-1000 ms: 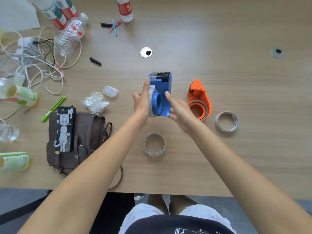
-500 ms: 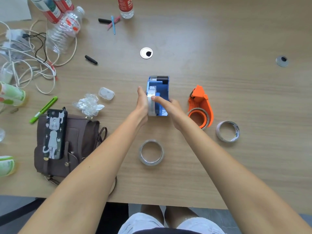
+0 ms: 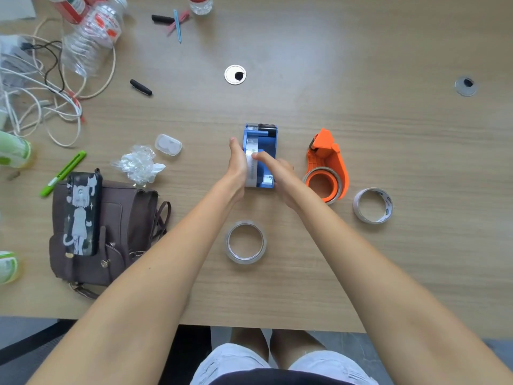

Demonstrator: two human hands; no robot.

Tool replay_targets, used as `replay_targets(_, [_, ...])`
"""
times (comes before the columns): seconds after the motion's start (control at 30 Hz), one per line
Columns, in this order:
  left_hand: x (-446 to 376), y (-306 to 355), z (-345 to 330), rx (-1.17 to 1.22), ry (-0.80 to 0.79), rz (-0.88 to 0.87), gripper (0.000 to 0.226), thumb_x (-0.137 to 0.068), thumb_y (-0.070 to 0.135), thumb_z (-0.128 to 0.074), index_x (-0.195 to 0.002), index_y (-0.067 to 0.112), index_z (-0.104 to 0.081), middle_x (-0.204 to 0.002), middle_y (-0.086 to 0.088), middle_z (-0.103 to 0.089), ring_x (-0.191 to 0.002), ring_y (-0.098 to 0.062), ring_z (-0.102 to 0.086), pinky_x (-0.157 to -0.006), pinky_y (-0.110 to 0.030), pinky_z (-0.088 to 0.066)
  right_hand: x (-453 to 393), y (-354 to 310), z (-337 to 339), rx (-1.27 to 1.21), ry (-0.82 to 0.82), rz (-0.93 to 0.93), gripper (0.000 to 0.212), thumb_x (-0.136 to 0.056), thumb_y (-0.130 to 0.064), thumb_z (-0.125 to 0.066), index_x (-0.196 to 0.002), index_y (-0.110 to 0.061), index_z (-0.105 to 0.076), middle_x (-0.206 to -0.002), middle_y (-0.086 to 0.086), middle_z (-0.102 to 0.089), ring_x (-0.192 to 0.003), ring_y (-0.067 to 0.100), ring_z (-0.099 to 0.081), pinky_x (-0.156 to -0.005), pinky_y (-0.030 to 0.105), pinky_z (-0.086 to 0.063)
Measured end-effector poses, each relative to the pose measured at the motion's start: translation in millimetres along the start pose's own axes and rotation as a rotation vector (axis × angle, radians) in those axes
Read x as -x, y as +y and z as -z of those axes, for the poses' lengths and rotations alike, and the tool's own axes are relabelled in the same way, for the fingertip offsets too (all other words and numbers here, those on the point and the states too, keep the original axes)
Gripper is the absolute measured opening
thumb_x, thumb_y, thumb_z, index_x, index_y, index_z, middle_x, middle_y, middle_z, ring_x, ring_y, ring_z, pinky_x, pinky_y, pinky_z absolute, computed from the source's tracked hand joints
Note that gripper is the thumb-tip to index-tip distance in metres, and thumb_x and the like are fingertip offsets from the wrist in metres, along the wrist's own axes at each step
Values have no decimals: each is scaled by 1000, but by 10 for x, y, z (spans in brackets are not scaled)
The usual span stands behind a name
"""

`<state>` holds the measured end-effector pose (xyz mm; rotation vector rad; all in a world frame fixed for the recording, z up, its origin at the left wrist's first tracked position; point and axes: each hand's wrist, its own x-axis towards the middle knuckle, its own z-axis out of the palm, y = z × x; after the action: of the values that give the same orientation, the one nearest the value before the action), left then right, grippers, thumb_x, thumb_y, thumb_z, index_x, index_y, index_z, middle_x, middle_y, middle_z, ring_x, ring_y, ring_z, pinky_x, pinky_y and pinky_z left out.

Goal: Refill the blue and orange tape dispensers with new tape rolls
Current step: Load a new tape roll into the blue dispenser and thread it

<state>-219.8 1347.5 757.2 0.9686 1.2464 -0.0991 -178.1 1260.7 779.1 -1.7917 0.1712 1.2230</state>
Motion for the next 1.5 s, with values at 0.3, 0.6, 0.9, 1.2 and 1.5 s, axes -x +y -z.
replay_targets(0.3, [-159, -62, 15, -134, 10, 12, 128, -34, 86, -14, -143, 25, -40, -151, -8, -40, -138, -25, -37, -115, -44, -27, 16, 2, -17, -7, 4, 28, 114, -49, -70, -62, -146, -17, -32, -151, 2, -32, -139, 22, -32, -111, 43, -32])
replay_targets(0.6, [192, 71, 35, -174, 11, -53, 90, -77, 79, -10, -137, 25, -50, -141, -3, -53, -127, -23, -50, -110, -40, -35, -18, 3, 195, -10, -29, 74, 92, -78, -52, -64, -148, -9, -23, -153, 4, -31, -140, 21, -32, -100, 30, -31])
replay_targets(0.9, [279, 158, 104, -221, 42, -105, 68, -95, 60, -6, -151, 23, -22, -158, 2, -23, -144, -23, -24, -117, -41, -17, -13, 3, 247, -14, -59, 88, 94, -76, -56, -65, -148, -9, -26, -153, 5, -32, -138, 22, -35, -105, 35, -33])
replay_targets(1.2, [509, 215, 112, -268, 96, -294, 60, -98, 54, -17, -149, 25, -29, -157, 4, -27, -142, -19, -28, -117, -37, -20, 179, -155, 848, -105, 273, 342, 56, -80, -38, -66, -126, -9, -54, -114, 3, -59, -102, 18, -60, -85, 30, -51])
replay_targets(1.5, [936, -526, -569, -415, 65, -784, 28, -99, 14, -41, -121, 6, -56, -123, -10, -57, -100, -9, -51, -80, -1, -34, 97, 467, 1389, 447, 478, 175, 50, -82, -29, -67, -122, -3, -51, -122, 17, -58, -113, 31, -55, -87, 32, -40])
